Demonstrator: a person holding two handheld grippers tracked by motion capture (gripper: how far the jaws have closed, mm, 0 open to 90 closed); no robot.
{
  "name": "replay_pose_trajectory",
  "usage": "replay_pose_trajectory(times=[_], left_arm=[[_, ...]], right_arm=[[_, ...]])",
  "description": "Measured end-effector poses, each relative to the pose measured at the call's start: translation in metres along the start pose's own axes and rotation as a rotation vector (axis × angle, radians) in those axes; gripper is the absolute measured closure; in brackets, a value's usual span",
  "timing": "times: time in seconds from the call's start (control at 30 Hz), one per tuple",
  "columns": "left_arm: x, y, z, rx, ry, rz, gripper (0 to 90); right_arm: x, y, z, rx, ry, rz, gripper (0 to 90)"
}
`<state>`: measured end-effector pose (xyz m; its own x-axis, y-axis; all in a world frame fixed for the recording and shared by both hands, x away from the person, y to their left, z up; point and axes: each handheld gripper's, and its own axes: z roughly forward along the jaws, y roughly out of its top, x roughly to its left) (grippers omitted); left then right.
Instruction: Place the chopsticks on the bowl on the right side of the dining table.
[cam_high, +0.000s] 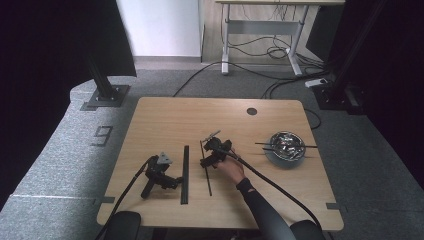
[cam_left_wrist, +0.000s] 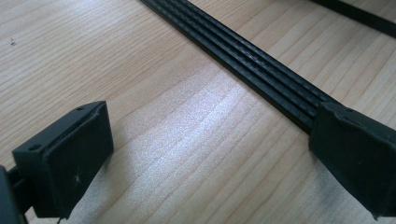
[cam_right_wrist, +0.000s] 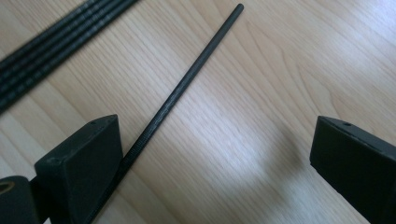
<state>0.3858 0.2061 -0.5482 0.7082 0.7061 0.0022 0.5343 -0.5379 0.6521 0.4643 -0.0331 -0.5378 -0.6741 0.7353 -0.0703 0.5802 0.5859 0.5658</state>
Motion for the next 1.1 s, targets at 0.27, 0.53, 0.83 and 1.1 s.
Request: replay_pose_trajectory(times=[0.27, 0.53, 0.83, 1.1], left_arm=[[0.000, 0.000, 0.000, 0.000, 0.000, 0.000, 0.0], [0.000, 0.000, 0.000, 0.000, 0.000, -0.001, 0.0], [0.000, 0.000, 0.000, -0.001, 0.000, -0.001, 0.0], [0.000, 0.000, 0.000, -0.001, 0.000, -0.001, 0.0]], right_arm=[[-0.006, -0.012, -0.008, 0.009, 0.010, -0.013, 1.9], [-0.013, -0.025, -0.016, 0.015, 0.024, -0.011, 1.2], [-0.024, -0.045, -0.029, 0.034, 0.011, -0.005, 0.2], [-0.039, -0.062, -0.041, 0.038, 0.009, 0.013, 11.0]])
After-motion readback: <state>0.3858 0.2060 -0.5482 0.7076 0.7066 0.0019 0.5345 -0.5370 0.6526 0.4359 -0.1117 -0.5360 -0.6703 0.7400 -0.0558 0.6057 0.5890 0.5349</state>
